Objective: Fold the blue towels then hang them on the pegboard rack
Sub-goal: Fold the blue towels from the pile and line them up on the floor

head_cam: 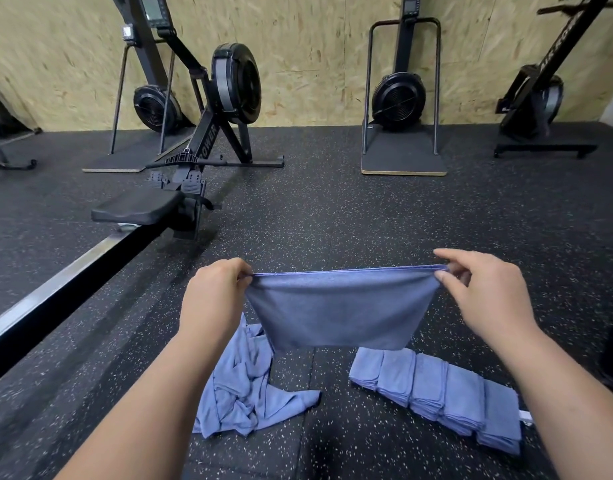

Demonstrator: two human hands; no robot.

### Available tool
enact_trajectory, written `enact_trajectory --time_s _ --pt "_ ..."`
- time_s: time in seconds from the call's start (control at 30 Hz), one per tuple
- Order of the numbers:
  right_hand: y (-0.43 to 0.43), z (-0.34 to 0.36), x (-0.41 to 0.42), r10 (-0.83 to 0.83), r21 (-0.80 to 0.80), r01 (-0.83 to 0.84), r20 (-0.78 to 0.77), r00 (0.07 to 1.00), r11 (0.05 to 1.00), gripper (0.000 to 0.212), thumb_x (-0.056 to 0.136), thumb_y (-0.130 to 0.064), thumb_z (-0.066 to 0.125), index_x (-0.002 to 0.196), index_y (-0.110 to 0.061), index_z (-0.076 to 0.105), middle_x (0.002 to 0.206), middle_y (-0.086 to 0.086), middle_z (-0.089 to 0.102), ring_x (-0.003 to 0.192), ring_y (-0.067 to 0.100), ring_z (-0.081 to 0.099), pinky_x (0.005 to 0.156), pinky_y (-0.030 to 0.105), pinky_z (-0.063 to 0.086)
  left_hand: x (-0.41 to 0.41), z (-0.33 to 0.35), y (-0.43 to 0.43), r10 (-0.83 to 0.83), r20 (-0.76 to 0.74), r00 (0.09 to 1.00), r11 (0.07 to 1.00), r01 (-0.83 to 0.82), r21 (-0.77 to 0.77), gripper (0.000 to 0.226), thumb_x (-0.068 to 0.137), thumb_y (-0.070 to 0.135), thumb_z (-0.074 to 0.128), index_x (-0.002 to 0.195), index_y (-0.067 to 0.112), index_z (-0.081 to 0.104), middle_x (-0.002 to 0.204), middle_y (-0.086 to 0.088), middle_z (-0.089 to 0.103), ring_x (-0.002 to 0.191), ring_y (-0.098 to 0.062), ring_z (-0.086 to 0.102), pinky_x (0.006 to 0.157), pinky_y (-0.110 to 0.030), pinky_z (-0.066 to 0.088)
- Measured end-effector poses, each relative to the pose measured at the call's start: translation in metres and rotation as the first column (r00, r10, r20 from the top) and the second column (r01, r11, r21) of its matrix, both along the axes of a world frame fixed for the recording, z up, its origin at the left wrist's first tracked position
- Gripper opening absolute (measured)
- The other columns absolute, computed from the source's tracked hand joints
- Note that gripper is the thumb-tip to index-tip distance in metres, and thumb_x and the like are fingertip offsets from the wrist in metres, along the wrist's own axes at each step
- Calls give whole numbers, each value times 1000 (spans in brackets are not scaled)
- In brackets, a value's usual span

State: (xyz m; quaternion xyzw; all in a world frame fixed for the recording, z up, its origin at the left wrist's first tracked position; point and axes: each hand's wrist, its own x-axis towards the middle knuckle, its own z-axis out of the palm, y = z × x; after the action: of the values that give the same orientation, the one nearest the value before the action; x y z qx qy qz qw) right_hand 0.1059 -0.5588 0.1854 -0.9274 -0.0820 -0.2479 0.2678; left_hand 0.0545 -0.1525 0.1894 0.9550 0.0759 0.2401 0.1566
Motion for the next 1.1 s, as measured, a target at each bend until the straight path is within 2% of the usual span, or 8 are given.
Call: enact_trajectory --time_s 0.1,0.27,0.4,0.53,0.63,0.77,0.93,1.1 --pt "-1 -3 0 7 -20 -7 1 1000 1000 14 91 -24 82 100 -35 80 85 -14 68 83 15 62 78 36 53 0 -2 0 36 2 999 999 -36 -23 7 98 19 68 97 25 66 89 0 73 87 -32 63 72 -42 51" --pt "-1 5 -2 37 295 12 -162 986 955 6 86 -33 86 86 -35 81 84 -20 76 84 -2 68 74 23 48 1 -2 4 26 62 998 999 -24 -38 17 93 10 68 90 26 64 79 5 69 79 -29 62 66 -40 49" --pt "1 6 -1 187 537 -50 -203 961 842 4 89 -26 85 89 -26 81 87 -14 79 79 2 70 76 30 50 1 1 4 38 97 995 999 -37 -13 18 94 9 66 95 26 72 86 1 74 83 -33 66 70 -41 53" --pt "6 8 2 267 730 -88 -134 954 678 4 95 -17 79 98 -17 76 92 -1 80 84 7 68 80 21 54 -1 1 3 84 119 989 988 -68 -138 8 99 21 69 98 27 74 88 7 76 84 -22 70 75 -38 54" --pt "8 5 6 228 818 -50 -101 968 573 0 99 -21 74 99 -21 74 88 -1 73 83 12 59 75 25 50 4 4 -2 98 119 988 862 -25 -506 5 101 29 70 96 26 72 87 15 73 77 1 64 74 -31 48" --pt "14 3 8 131 869 25 -103 986 493 7 104 -26 67 105 -22 72 92 -5 73 88 11 59 82 33 47 15 -1 -7 5 116 993 513 97 -853 15 102 30 71 103 16 77 90 4 73 76 -11 59 78 -35 52" --pt "20 -5 11 65 837 146 -211 975 527 20 101 -29 72 111 -12 75 99 1 77 88 10 65 87 32 52 21 -16 -14 59 14 998 339 -7 -941 22 102 35 70 105 14 77 76 12 64 74 -12 54 74 -34 48" --pt "32 -19 9 99 783 216 -332 938 583 15 95 -26 79 97 -11 79 94 2 79 84 12 66 85 32 52 19 -28 -32 79 -87 993 320 -108 -941 12 100 25 74 96 13 73 82 -6 66 72 -23 57 67 -39 55"
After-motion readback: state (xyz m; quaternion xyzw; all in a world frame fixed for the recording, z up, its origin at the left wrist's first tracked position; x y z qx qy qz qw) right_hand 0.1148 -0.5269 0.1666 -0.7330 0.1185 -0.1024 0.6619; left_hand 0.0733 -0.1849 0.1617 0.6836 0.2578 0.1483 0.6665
